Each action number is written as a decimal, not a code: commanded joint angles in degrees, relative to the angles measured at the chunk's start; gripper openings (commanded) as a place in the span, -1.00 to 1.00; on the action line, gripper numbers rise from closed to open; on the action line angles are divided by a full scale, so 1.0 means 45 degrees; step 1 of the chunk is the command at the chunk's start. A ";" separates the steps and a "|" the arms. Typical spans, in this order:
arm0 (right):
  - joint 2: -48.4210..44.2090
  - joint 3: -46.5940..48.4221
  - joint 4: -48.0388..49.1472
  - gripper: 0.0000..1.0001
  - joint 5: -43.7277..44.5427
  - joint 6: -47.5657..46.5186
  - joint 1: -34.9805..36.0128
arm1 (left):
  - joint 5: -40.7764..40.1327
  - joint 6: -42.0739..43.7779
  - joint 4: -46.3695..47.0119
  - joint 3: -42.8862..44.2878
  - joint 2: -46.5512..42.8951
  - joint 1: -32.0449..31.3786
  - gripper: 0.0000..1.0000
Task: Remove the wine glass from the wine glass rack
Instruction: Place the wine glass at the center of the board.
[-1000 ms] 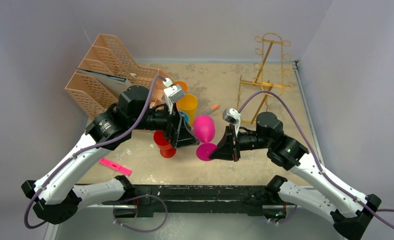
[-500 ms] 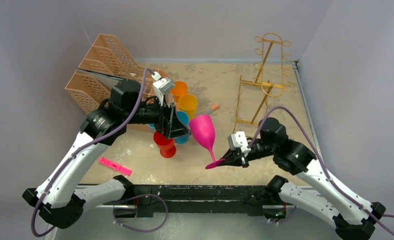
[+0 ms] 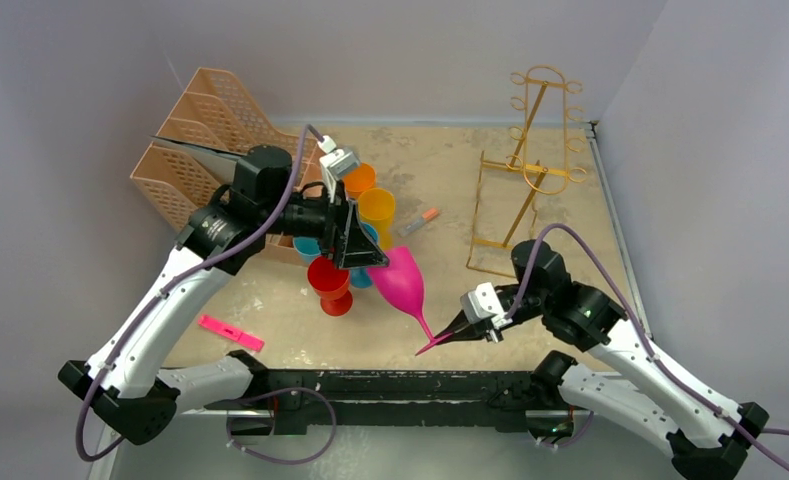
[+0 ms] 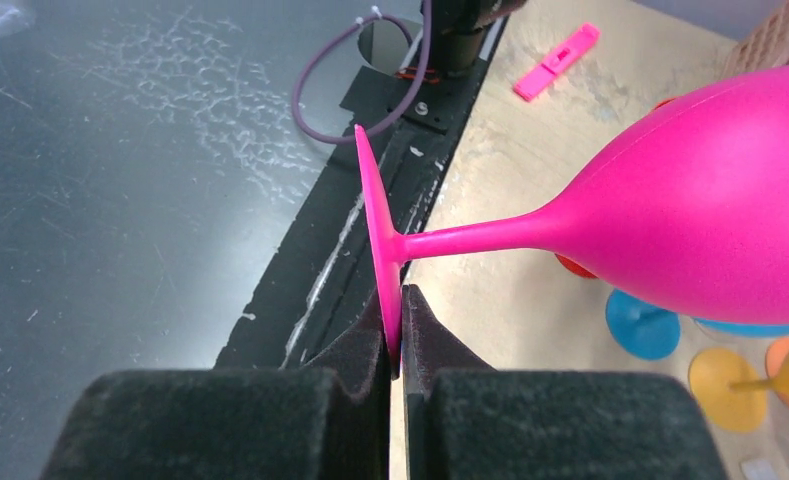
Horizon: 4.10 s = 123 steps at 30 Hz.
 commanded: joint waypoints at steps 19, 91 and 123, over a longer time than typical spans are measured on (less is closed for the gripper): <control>-0.1213 -0.1530 0.4003 -1.00 0.1277 0.2160 0.0033 | 0.4603 -0.0435 0.1166 -0.0959 0.0531 0.0163 0.11; -0.0803 -0.1640 0.5872 0.12 0.3786 0.6616 0.0030 | 0.4855 -0.0485 0.1868 -0.0755 -0.0574 0.0151 -1.00; -0.2035 -0.0196 0.1456 0.82 1.3544 1.0980 0.0030 | -0.5293 0.2440 -0.2098 0.0183 0.0869 -0.3172 -1.00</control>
